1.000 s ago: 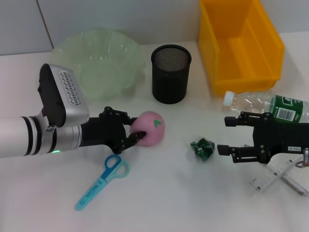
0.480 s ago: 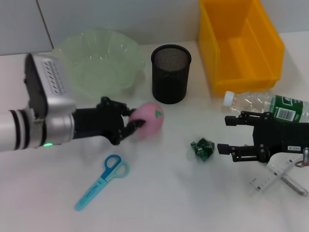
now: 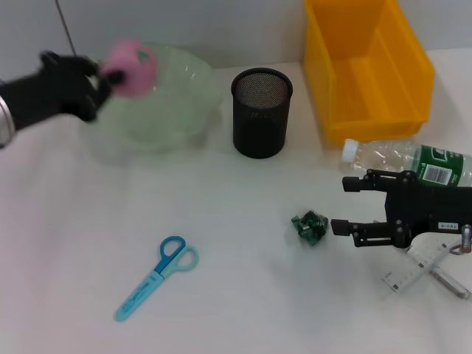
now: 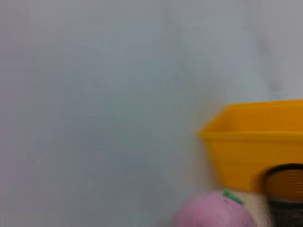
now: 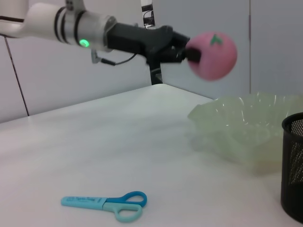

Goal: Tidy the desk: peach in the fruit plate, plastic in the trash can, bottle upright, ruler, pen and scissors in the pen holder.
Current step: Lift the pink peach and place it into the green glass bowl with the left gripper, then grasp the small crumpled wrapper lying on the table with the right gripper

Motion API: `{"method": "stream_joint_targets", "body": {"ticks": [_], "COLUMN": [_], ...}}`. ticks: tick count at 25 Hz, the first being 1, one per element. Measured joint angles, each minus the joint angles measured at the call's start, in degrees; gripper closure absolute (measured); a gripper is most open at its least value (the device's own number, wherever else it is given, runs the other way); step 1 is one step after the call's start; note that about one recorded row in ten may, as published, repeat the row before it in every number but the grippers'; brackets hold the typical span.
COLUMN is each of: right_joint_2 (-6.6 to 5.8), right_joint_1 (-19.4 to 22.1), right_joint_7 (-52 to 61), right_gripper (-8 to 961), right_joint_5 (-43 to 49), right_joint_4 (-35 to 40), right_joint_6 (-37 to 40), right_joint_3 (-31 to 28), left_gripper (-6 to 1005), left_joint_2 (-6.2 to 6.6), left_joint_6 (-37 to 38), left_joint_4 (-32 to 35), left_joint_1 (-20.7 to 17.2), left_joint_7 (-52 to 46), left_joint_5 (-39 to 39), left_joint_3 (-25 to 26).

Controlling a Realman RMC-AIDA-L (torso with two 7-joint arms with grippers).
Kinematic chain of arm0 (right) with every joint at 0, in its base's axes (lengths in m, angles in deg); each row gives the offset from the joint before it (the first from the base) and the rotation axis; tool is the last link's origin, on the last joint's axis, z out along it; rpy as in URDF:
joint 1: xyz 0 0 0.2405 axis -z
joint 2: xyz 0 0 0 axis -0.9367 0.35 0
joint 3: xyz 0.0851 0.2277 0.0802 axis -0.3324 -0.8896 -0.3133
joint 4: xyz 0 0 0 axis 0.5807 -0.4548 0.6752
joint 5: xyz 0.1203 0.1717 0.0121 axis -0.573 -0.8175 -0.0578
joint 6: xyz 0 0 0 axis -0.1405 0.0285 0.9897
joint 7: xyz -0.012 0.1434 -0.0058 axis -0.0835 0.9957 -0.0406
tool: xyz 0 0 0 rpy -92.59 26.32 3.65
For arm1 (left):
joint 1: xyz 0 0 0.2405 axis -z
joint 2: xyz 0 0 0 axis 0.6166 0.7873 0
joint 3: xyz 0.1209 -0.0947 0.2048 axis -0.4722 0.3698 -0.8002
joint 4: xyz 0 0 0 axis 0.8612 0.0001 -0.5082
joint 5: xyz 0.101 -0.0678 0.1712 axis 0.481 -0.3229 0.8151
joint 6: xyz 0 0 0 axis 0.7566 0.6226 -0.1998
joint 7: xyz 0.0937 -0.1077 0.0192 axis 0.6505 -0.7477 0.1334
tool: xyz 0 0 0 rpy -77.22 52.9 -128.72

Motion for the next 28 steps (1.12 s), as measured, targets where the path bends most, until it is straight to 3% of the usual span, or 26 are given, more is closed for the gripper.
{"method": "stream_joint_targets", "body": {"ticks": [1,4,10,20,28], "right_joint_2": [0.0,0.01,0.15,0.17,0.21], "right_joint_1": [0.0,-0.1,-0.4,-0.4,-0.3], "right_joint_7": [0.0,0.0,0.5,0.8,5.3], "right_gripper": [137,137,137,138,138], "right_joint_5": [0.0,0.0,0.0,0.0,-0.3], "right_joint_4": [0.0,0.0,0.1,0.5,2.6], "right_joint_6": [0.0,0.1,0.4,0.5,0.6], "right_joint_3": [0.0,0.0,0.1,0.1,-0.6], "left_gripper": [821,847,844,574,270], "left_joint_2": [0.0,0.71,0.15,-0.48,-0.52], "left_joint_6": [0.0,-9.1,-13.8,-13.1,-10.5], "left_joint_4": [0.0,-4.5,-7.2,-8.6,-7.9], "left_joint_1": [0.0,3.6,5.5,6.6,6.1], "left_joint_7": [0.0,-0.2,2.0,2.3,1.0], "left_joint_5": [0.0,0.0,0.2,0.3,0.3], "left_joint_3": [0.0,2.8,2.4,0.2,-0.1]}}
